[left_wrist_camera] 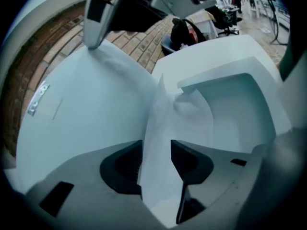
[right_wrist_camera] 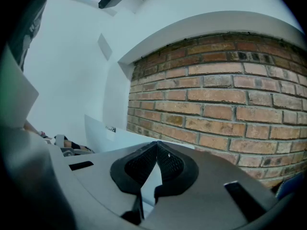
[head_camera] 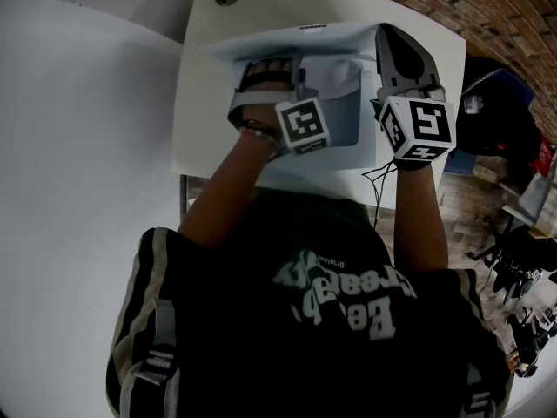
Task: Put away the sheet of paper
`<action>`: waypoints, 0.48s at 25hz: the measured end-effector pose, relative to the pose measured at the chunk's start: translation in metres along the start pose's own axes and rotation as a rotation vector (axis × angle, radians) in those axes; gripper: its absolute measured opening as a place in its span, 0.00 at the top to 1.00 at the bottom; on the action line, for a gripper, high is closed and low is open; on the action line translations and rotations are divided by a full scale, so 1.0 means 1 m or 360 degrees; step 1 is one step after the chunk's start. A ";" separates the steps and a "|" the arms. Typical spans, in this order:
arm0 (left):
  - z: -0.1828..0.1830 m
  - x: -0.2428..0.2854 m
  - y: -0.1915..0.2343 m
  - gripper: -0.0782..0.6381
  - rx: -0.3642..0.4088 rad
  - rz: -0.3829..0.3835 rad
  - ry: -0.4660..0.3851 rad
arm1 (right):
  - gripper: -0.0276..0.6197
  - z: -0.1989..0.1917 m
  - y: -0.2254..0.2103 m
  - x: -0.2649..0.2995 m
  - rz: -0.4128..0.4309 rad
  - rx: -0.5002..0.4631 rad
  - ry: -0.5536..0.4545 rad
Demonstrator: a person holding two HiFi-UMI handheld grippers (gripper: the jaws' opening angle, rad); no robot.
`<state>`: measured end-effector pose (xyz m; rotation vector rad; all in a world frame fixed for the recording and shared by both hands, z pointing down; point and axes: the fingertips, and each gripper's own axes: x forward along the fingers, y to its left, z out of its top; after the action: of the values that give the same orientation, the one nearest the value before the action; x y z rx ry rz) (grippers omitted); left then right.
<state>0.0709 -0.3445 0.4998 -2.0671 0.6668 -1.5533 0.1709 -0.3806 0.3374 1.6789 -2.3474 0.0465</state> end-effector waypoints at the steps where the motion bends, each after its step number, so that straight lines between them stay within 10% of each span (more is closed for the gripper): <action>1: -0.001 -0.006 0.004 0.64 -0.0040 0.0013 -0.0017 | 0.96 0.000 0.000 0.000 -0.0001 0.0002 0.0001; 12: -0.017 0.002 -0.034 0.89 -0.0336 -0.0114 -0.0037 | 0.96 -0.001 0.000 0.002 -0.0001 -0.0002 0.0008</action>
<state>0.0581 -0.3208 0.5266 -2.2821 0.7861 -1.5530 0.1705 -0.3824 0.3385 1.6771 -2.3427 0.0494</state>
